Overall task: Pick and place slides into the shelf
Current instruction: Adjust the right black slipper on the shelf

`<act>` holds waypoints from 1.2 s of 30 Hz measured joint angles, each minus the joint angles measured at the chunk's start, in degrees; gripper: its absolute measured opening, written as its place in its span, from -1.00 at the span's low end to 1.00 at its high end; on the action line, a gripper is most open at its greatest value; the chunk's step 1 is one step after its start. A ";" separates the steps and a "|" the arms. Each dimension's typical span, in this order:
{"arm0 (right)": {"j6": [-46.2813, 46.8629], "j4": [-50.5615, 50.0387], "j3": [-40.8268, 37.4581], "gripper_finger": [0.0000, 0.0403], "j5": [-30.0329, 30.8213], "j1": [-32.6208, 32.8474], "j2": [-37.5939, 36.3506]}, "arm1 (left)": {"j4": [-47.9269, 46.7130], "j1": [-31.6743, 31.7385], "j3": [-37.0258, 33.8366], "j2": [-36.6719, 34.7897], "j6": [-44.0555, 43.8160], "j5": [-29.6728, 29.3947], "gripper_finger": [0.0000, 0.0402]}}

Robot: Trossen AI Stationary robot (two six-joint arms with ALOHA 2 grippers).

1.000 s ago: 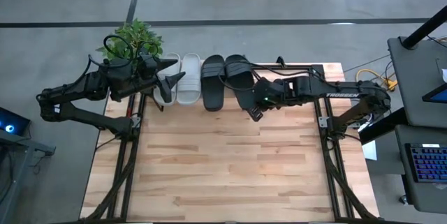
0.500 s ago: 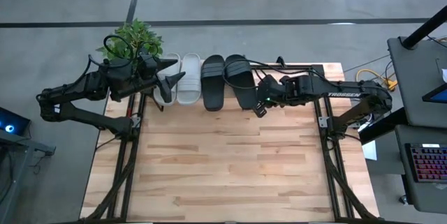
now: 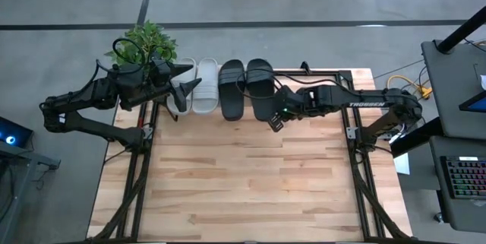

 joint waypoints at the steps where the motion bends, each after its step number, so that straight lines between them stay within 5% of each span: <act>1: 0.25 0.56 0.00 -0.96 -0.94 0.00 0.00 | -0.01 0.00 0.00 0.00 -0.01 0.01 0.18; 15: -0.25 6.86 0.09 -0.96 -5.04 0.13 0.81 | 0.01 0.01 0.00 0.04 0.00 0.00 0.18; 25: -8.21 5.08 1.66 -0.96 4.40 -2.51 -3.74 | 0.02 -0.01 0.00 0.02 -0.08 0.00 0.18; 36: -11.81 13.76 -5.72 -0.96 -6.64 -15.92 -7.23 | 0.01 0.01 0.00 -0.07 -0.11 0.00 0.18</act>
